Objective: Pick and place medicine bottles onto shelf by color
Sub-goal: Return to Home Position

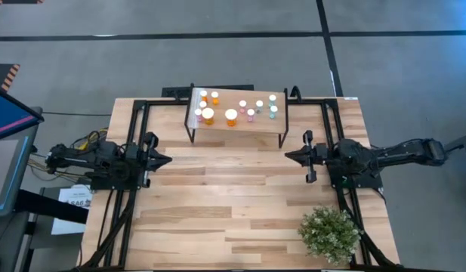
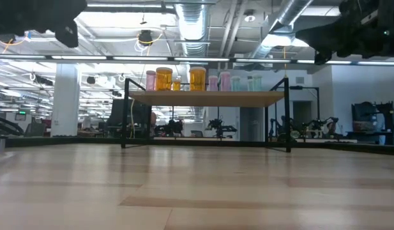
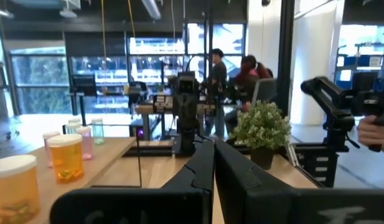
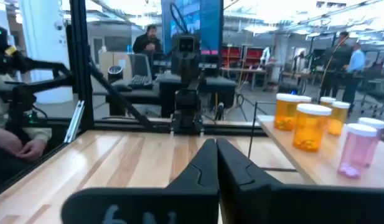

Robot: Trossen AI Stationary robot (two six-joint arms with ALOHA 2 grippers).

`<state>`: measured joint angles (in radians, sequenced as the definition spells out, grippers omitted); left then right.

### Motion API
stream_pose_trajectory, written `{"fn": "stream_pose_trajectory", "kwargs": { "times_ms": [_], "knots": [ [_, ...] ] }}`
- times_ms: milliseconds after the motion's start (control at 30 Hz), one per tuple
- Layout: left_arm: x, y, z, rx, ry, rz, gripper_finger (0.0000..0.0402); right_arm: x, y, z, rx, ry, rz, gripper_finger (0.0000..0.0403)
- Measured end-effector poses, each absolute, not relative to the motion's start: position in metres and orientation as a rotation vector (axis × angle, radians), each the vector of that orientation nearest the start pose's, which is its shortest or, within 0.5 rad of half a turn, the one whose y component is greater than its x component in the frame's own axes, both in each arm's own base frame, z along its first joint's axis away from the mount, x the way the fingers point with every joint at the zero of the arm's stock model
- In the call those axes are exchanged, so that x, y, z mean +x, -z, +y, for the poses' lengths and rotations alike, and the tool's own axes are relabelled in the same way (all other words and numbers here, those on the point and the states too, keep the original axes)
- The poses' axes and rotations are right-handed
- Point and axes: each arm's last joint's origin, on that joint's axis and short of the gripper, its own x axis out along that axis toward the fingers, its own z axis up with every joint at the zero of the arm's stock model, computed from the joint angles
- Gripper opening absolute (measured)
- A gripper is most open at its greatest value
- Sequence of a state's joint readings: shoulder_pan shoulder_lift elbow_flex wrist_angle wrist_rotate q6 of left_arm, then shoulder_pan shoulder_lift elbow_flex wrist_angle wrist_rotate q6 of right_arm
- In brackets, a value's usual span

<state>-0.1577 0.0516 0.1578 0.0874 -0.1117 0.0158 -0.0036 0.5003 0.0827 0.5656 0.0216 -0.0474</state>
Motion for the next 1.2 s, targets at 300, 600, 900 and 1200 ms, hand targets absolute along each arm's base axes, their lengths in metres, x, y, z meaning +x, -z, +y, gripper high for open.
{"fn": "stream_pose_trajectory", "kwargs": {
  "times_ms": [300, 600, 900, 1200],
  "knots": [
    [0.092, -0.195, -0.012, 0.002, 0.054, -0.158, 0.0000, 0.122, -0.184, -0.001, -0.075, 0.033, -0.165, 0.0005],
    [0.096, -0.172, -0.012, 0.002, 0.041, -0.055, 0.0000, 0.121, -0.184, 0.001, -0.090, -0.036, -0.165, 0.0005],
    [0.096, -0.171, -0.013, 0.011, 0.070, -0.054, 0.0000, 0.122, -0.178, -0.002, -0.090, -0.017, -0.107, 0.0010],
    [0.096, -0.171, -0.013, 0.063, 0.065, -0.051, 0.0000, 0.123, -0.169, -0.005, -0.050, 0.026, -0.013, 0.0018]
  ]
}}
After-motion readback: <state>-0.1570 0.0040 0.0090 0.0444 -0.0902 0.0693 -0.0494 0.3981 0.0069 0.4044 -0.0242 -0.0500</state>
